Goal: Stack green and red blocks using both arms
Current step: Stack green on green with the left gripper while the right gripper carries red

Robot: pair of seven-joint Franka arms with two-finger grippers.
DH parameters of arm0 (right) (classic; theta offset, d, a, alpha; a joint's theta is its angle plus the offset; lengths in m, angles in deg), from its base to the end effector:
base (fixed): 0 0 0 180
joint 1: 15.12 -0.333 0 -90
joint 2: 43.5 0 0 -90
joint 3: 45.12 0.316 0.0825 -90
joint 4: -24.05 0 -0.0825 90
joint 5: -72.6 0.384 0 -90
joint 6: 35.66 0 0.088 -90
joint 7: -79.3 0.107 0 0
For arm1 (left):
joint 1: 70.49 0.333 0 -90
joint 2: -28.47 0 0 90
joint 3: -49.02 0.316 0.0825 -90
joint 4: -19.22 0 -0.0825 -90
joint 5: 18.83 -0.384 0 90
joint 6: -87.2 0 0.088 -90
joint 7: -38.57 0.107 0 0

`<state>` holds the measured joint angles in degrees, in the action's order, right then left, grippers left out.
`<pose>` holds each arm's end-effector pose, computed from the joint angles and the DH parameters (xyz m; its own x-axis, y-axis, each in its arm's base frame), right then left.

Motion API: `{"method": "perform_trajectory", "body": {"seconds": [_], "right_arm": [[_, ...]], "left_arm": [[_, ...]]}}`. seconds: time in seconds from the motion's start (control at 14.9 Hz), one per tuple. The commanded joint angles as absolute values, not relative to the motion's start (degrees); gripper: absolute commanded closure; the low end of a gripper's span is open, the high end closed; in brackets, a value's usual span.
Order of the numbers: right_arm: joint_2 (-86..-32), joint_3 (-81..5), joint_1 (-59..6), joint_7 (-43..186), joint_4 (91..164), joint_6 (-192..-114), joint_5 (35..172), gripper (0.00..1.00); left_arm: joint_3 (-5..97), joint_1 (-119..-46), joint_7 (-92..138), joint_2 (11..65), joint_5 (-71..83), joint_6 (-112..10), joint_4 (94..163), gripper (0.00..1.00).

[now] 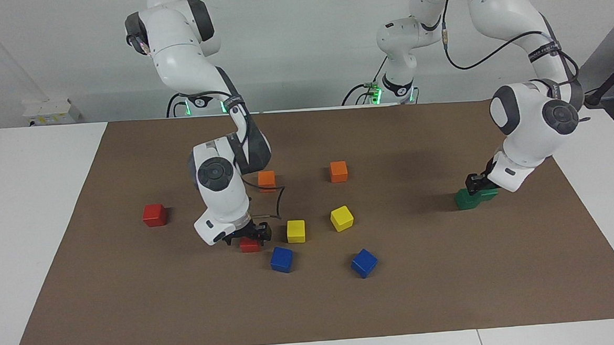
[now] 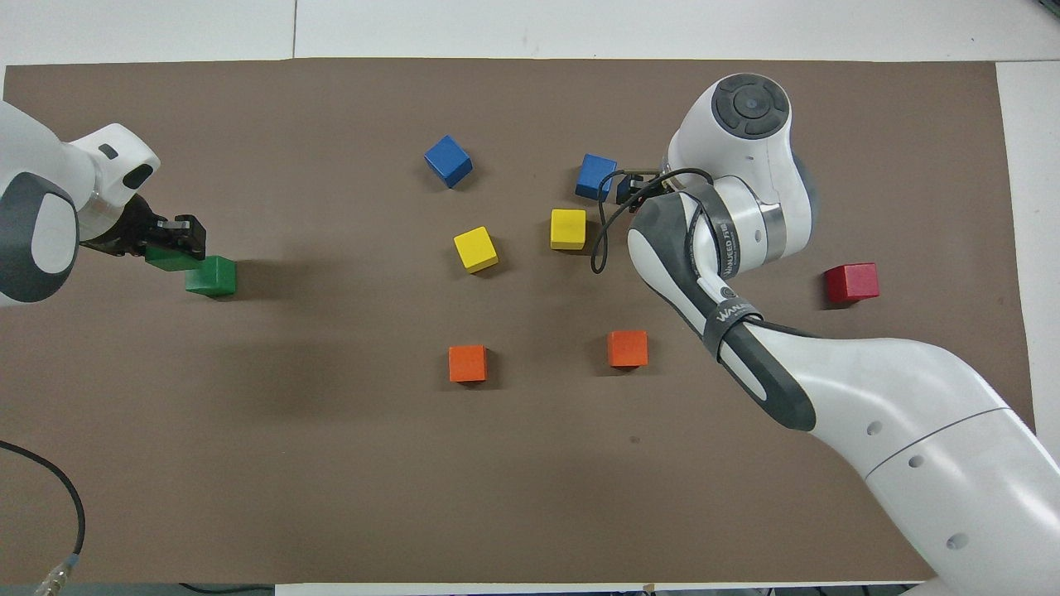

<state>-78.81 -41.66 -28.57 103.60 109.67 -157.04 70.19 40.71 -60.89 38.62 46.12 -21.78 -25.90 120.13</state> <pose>0.6825 0.1981 0.3109 0.9929 -0.1182 0.0088 -0.1182 -0.9930 -0.0026 0.6280 0.0239 0.3849 0.9958 0.0040 -0.0916 0.0039 -1.0000 -0.0014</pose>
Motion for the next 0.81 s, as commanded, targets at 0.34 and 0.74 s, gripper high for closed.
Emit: {"method": "perform_trajectory", "body": {"seconds": [0.34,0.74], "right_arm": [[-76.29,-41.43,-28.83,103.56,113.61,-159.06,69.79,0.01],[-76.29,-41.43,-28.74,98.20,113.70,-159.06,69.79,0.01]], "left_arm": [[40.23,-59.06,39.71,42.71,-18.92,-30.66,125.92,1.00],[40.32,-60.29,45.60,42.71,-19.01,-30.58,125.92,1.00]]}}
